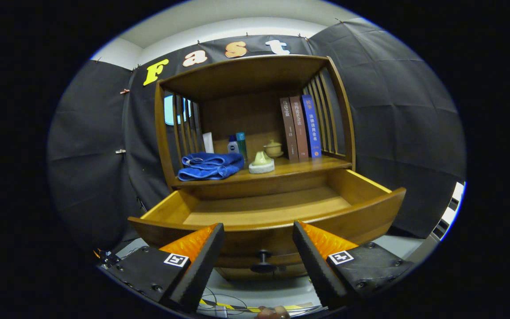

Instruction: Pull open the drawer, take out the items inside it, and place them on the countertop above the cabinet.

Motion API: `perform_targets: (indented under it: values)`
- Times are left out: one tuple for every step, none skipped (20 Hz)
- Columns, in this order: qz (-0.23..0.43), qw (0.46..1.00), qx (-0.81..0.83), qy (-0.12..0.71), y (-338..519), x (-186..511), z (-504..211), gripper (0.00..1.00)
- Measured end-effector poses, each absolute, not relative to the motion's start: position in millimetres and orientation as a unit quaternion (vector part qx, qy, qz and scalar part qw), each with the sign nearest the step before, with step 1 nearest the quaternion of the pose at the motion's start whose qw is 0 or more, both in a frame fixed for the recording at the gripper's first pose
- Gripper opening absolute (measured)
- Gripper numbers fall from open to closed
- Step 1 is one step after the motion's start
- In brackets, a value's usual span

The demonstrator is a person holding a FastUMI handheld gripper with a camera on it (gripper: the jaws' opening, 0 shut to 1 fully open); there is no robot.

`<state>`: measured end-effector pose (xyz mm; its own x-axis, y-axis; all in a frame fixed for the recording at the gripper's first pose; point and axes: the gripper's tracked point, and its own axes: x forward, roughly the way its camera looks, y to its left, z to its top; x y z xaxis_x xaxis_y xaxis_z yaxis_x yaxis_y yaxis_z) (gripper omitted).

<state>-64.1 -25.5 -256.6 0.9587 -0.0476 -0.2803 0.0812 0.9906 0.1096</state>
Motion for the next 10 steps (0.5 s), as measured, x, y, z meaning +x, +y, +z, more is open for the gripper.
perform_targets:
  values:
    - [-0.033,0.987,0.061,0.146,-26,-63,-266,0.98]
    - [-0.03,0.986,0.063,0.153,-25,-62,-273,0.99]
    - [-0.027,0.985,0.065,0.159,-25,-60,-280,0.99]
    - [-0.025,0.984,0.067,0.162,-25,-58,-285,0.99]
    - [-0.025,0.984,0.067,0.164,-26,-55,-289,0.99]
    - [-0.026,0.984,0.065,0.166,-26,-53,-291,0.99]
    - [-0.025,0.983,0.063,0.168,-25,-51,-294,0.99]
    - [-0.021,0.984,0.059,0.169,-22,-48,-295,0.99]
    - [-0.028,0.983,0.052,0.171,-25,-50,-295,0.99]
    - [-0.032,0.984,0.048,0.171,-26,-46,-295,0.99]
